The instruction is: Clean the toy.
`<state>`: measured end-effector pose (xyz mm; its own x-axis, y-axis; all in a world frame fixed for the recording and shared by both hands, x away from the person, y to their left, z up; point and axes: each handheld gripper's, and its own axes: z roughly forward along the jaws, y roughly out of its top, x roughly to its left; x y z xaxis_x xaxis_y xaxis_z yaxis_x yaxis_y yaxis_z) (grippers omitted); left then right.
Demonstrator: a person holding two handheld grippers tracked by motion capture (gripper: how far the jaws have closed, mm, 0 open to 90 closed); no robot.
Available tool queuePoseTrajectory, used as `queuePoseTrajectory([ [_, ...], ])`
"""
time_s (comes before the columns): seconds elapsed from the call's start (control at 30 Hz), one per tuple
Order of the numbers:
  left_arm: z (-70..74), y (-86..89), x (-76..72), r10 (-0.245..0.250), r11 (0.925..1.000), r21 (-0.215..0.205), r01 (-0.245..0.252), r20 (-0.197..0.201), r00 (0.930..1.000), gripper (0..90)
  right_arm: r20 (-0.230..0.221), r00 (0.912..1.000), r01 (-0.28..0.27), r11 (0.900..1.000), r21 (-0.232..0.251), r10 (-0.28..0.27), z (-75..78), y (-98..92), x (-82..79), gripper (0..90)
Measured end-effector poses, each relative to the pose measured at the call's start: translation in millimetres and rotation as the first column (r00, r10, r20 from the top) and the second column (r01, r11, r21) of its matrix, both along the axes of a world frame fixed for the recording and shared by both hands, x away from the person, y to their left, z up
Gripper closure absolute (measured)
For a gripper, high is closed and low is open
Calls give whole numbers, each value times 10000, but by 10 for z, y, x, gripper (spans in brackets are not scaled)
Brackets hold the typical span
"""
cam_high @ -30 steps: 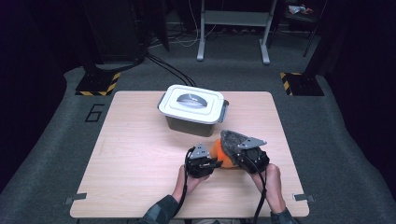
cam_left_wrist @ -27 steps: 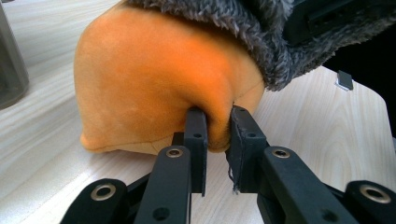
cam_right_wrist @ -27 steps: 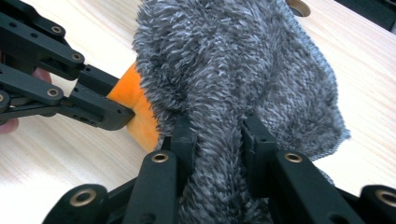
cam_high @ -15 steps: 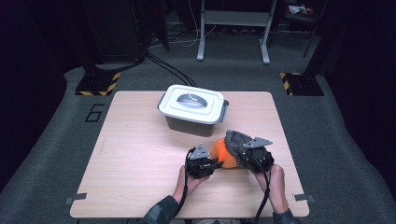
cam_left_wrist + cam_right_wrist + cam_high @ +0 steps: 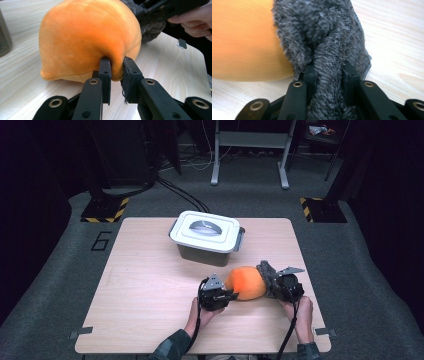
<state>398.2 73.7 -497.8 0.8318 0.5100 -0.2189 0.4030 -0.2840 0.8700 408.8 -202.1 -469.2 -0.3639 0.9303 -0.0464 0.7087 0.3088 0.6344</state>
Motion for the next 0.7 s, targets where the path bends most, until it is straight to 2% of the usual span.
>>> queuePoseTrajectory([
  [0.03, 0, 4, 5, 0, 10000, 15, 0, 2, 10000, 790, -211, 9997, 92, 10000, -10, -92, -63, -22, 44, 705],
  [0.07, 0, 4, 5, 0, 10000, 15, 0, 2, 10000, 790, -211, 9997, 92, 10000, -10, -92, -63, -22, 44, 705],
  [0.1, 0, 5, 5, 16, 10000, 19, -16, 7, 10000, 790, -340, 9994, 87, 9999, 59, -85, -125, -46, 85, 705],
  [0.2, 3, 8, 8, 11, 10000, 38, -12, 8, 10000, 789, -376, 9992, 110, 9999, 131, -105, -144, -60, 95, 706],
  [0.3, 5, 21, 10, 57, 10000, -3, -57, -72, 10000, 789, -145, 9997, 185, 9997, 133, -183, -64, -68, 36, 708],
  [0.33, 5, 30, 15, 49, 10000, 4, -49, -54, 10000, 788, 120, 9997, 224, 9996, 182, -226, 35, -73, -31, 709],
  [0.43, 3, 30, 15, 30, 10000, -18, -30, -70, 10000, 787, 764, 9971, -39, 9989, 458, 4, 234, -54, -156, 709],
  [0.47, 3, 30, 15, 30, 10000, -18, -30, -70, 10000, 787, 764, 9971, -39, 9989, 458, 4, 234, -54, -156, 709],
  [0.53, 5, 24, 11, 37, 10000, -36, -37, -71, 10000, 786, 1142, 9929, -416, 9974, 582, 348, 351, 10, -222, 708],
  [0.6, 1, 23, 12, 37, 10000, -81, -38, -47, 10000, 782, 1146, 9896, -943, 9939, 579, 872, 416, 88, -252, 708],
  [0.63, 5, 34, 15, -31, 10000, 5, 31, -7, 10000, 771, 939, 9902, -1073, 9934, 403, 1031, 401, 177, -236, 708],
  [0.7, 4, 30, 9, -15, 10000, 38, 15, 61, 10000, 760, 848, 9903, -1134, 9929, 353, 1101, 370, 205, -211, 708],
])
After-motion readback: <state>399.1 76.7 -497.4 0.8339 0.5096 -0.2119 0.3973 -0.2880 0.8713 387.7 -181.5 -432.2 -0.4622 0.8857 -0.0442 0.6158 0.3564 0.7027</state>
